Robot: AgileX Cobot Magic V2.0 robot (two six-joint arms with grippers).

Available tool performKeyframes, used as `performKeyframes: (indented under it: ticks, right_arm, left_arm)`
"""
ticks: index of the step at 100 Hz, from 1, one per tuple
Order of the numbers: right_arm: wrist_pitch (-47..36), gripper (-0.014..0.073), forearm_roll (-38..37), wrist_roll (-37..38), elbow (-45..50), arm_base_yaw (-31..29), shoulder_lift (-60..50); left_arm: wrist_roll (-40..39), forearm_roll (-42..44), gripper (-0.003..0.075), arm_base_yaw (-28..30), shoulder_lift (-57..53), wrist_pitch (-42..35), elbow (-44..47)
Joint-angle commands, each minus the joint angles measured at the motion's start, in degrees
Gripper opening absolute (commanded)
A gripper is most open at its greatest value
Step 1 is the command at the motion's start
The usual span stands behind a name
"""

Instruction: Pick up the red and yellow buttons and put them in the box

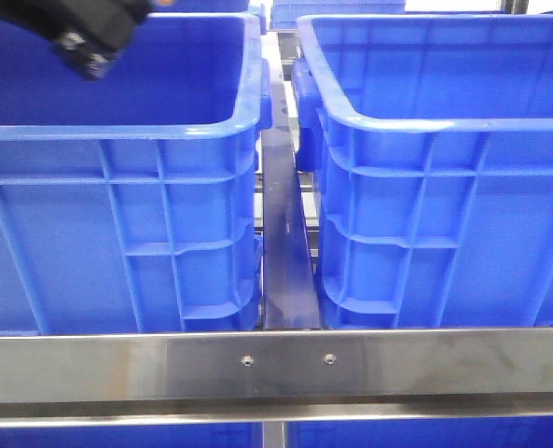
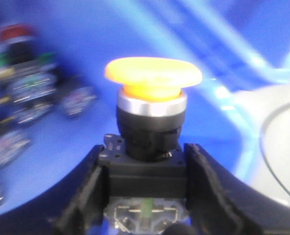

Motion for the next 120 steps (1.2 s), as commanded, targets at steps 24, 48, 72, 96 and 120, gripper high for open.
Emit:
performKeyframes:
  ticks: [24, 48, 72, 96, 120]
  right_arm:
    - [9.97, -0.0063, 0.33, -0.39, -19.02, 7.67, 20.65]
    - [13.66, 0.0242, 7.86, -0.39, -31.95, 15.83, 36.68]
    - [17.03, 0.0638, 17.40, -0.39, -45.75, 23.87, 51.70]
    - [18.22, 0.0637, 27.02, -0.58, -56.42, 27.96, 63.65]
    - [22.81, 0.0637, 38.56, -2.82, -62.78, 28.45, 72.37]
  left_arm:
    - [0.42, -3.99, 0.0158, -9.53, -2.08, -5.01, -1.44]
    - [0.42, -4.54, 0.0158, -11.07, -2.08, -6.53, -1.44]
    - [0.42, -4.54, 0.0158, -11.07, -2.08, -6.53, -1.44]
    - [0.59, -4.54, 0.0158, -11.07, -2.08, -6.53, -1.44]
    - [0.68, -4.54, 0.0158, -11.07, -2.08, -6.53, -1.44]
